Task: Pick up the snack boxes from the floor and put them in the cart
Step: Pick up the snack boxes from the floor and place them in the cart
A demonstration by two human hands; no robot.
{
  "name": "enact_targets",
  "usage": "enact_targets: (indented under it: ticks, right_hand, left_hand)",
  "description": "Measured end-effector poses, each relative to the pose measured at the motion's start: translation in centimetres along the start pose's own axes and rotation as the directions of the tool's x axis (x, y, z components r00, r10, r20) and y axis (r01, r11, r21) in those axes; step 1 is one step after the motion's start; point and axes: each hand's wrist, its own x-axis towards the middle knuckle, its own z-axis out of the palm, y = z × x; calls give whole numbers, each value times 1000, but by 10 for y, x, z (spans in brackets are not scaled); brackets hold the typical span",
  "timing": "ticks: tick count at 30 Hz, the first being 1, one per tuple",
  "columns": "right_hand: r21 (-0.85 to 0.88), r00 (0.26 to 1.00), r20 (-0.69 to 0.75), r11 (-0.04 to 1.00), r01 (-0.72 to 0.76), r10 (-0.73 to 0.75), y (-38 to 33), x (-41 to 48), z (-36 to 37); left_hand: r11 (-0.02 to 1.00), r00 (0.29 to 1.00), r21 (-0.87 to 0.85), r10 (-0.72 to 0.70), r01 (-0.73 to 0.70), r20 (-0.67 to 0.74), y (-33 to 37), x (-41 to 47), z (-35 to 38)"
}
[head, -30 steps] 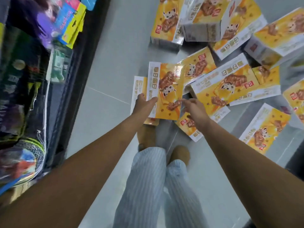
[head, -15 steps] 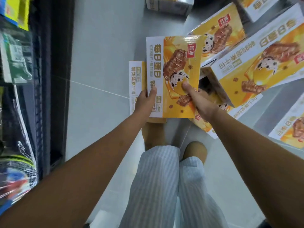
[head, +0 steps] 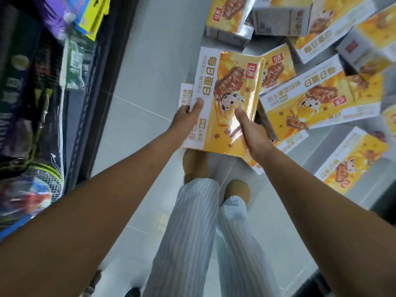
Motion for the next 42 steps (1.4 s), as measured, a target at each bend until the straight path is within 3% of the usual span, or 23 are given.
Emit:
enact_targets:
  ticks: [4,7,11,16,21,24,28,34,39,42]
  right_hand:
    - [-38,994,35,994,103,-101,-10,-61,-14]
    - [-115,991,102,989,94,-83,-19,-113,-18]
    - [-303,992,121,951,65,-29,-32,-186,-28]
    - [-376,970,239,925,50,45,-41,-275,-30]
    - [-379,896,416,925,16,155,-37,-348,-20]
    - [-405,875,479,902,149,70,-29,-386,5]
    - [-421,842,530,833,360,-96,1,-433,52]
    - [-525,793,604,707,473,-82,82,-503,105]
    - [-589,792,603,617,522,-95,166,-566,132]
    - [-601,755,655,581,549,-35,231,-621,146]
  left_hand:
    - [997,994,-53,52,-47,98,10,-60,-16]
    - [989,981,-142,65,-39,182,3,-111,-22]
    - [968,989,-232,119,-94,93,-13,-190,-23]
    - [948,988,-278,150,-155,-37,-33,-289,-25]
    - [888,978,-414,159,-201,-134,-71,-373,-45]
    - [848,970,-478,155,-228,-188,-97,-419,-61]
    - [817,955,-512,153,-267,-253,-144,-476,-88]
    - [714,926,-630,66,-303,-371,-250,-568,-94]
    - [546,915,-759,35,-354,-402,-351,-643,-74]
    - [397,882,-801,50,-448,-469,-417,-707,-62]
